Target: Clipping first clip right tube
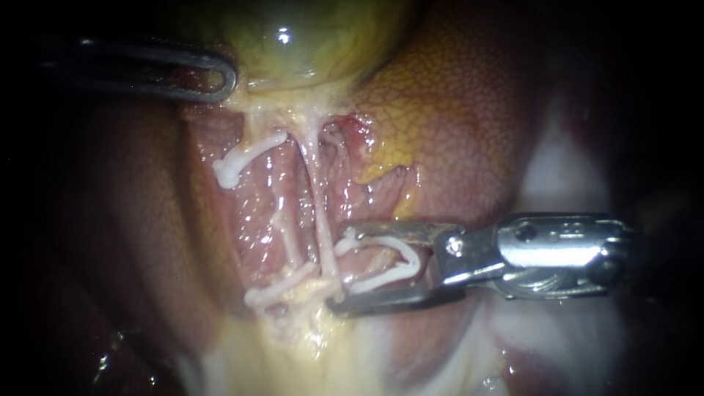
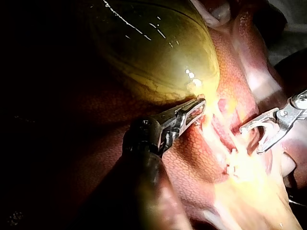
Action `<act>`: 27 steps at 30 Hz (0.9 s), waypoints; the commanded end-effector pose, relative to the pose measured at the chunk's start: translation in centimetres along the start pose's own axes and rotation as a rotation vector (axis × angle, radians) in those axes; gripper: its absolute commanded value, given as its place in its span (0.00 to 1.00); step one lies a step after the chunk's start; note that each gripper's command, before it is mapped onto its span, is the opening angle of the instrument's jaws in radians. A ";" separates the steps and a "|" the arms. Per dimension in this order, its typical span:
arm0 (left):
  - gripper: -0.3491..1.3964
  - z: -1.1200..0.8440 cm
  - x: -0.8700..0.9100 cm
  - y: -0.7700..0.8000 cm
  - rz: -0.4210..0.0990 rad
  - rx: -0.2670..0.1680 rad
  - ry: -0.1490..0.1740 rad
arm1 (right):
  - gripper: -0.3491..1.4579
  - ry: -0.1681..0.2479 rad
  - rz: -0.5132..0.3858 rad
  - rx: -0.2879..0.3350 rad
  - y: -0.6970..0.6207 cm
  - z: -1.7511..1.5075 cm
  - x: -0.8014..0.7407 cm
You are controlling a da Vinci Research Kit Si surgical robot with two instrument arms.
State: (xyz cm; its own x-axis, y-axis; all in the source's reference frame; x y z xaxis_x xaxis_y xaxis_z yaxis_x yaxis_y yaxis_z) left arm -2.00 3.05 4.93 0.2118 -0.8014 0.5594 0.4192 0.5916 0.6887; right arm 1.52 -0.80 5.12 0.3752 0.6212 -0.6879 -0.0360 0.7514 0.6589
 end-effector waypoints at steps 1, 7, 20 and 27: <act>0.00 0.00 0.00 0.00 0.000 0.000 0.000 | 0.47 0.000 -0.001 0.000 0.02 0.01 -0.02; 0.00 0.00 0.00 0.00 0.000 0.001 0.000 | 0.47 0.000 -0.008 -0.002 0.17 0.04 -0.16; 0.00 0.00 0.01 0.00 0.000 -0.002 -0.001 | 0.47 0.059 0.056 0.071 0.47 0.18 -0.33; 0.00 0.00 0.01 0.00 0.001 -0.002 -0.001 | 0.47 0.124 0.101 0.180 0.56 0.40 -0.25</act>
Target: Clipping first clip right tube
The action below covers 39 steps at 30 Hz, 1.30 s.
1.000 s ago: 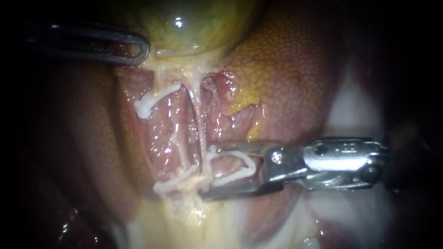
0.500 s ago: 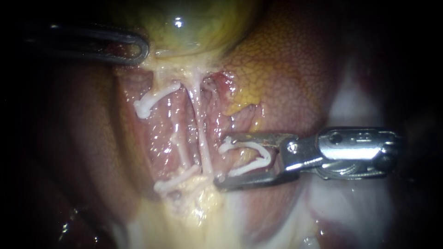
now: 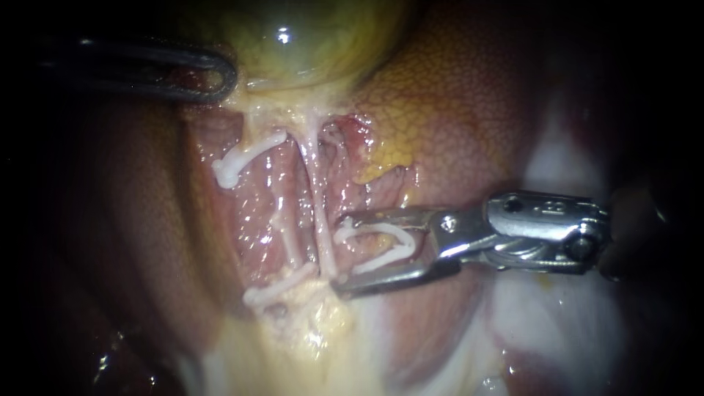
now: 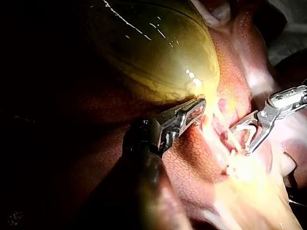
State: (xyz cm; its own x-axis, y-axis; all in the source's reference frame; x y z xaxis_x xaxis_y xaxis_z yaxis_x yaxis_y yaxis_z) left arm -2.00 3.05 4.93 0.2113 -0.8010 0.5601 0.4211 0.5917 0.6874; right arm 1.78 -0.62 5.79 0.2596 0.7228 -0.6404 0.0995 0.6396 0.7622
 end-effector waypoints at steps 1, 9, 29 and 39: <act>0.00 0.00 0.00 0.00 0.000 0.000 0.000 | 0.47 0.007 0.003 0.015 0.01 0.04 0.01; 0.00 -0.01 0.01 0.00 0.000 0.000 0.000 | 0.47 0.072 0.020 0.103 -0.05 0.16 0.07; 0.00 -0.02 0.01 0.01 0.000 -0.002 0.000 | 0.43 0.085 0.036 0.222 -0.62 0.20 0.22; 0.00 -0.02 0.01 0.01 0.000 -0.002 0.000 | 0.26 0.081 0.078 0.213 -0.56 0.19 0.22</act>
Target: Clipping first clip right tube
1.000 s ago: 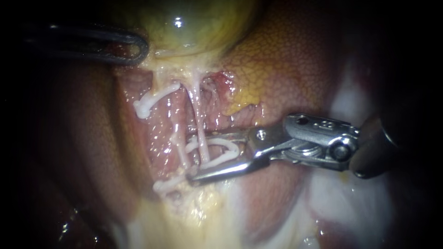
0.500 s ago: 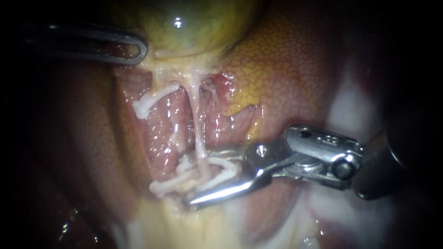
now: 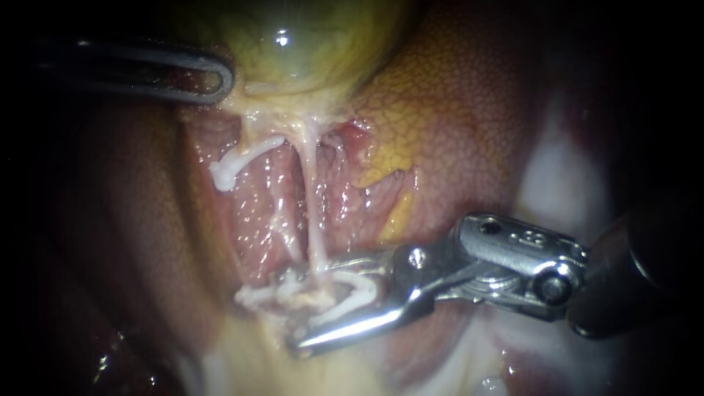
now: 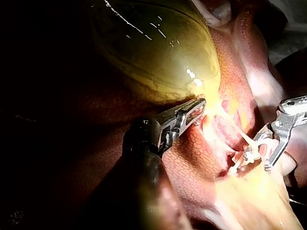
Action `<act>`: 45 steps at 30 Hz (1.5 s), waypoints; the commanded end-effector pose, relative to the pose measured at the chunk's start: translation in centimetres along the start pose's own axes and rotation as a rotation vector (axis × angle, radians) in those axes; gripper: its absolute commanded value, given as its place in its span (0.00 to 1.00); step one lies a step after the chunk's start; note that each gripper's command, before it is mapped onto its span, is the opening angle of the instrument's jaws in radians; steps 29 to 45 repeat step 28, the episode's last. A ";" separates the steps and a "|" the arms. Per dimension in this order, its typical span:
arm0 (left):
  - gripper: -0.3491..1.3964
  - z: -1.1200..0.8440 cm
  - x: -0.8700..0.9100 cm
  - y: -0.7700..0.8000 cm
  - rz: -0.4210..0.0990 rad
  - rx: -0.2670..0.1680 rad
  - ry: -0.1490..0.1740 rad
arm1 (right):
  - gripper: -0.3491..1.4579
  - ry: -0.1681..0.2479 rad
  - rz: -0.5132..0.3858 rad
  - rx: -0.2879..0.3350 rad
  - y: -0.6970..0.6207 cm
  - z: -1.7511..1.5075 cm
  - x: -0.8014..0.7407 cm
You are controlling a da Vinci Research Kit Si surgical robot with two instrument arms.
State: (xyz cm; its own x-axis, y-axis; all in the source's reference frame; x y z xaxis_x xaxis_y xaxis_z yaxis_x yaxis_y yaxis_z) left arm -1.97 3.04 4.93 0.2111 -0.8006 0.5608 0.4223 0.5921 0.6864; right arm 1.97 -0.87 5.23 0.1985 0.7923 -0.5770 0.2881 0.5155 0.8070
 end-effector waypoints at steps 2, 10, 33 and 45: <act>0.00 0.00 0.00 0.00 0.000 0.000 0.000 | 0.21 0.001 -0.001 -0.005 0.02 -0.02 0.00; 0.00 0.00 0.00 0.00 0.000 0.000 0.000 | 0.02 0.003 0.006 -0.008 0.06 -0.04 0.02; 0.00 0.00 0.00 0.00 0.000 0.000 0.000 | 0.00 0.003 0.010 -0.012 0.12 -0.06 -0.01; 0.00 0.00 0.00 0.00 0.000 0.000 0.000 | 0.00 0.003 0.010 -0.012 0.12 -0.06 -0.01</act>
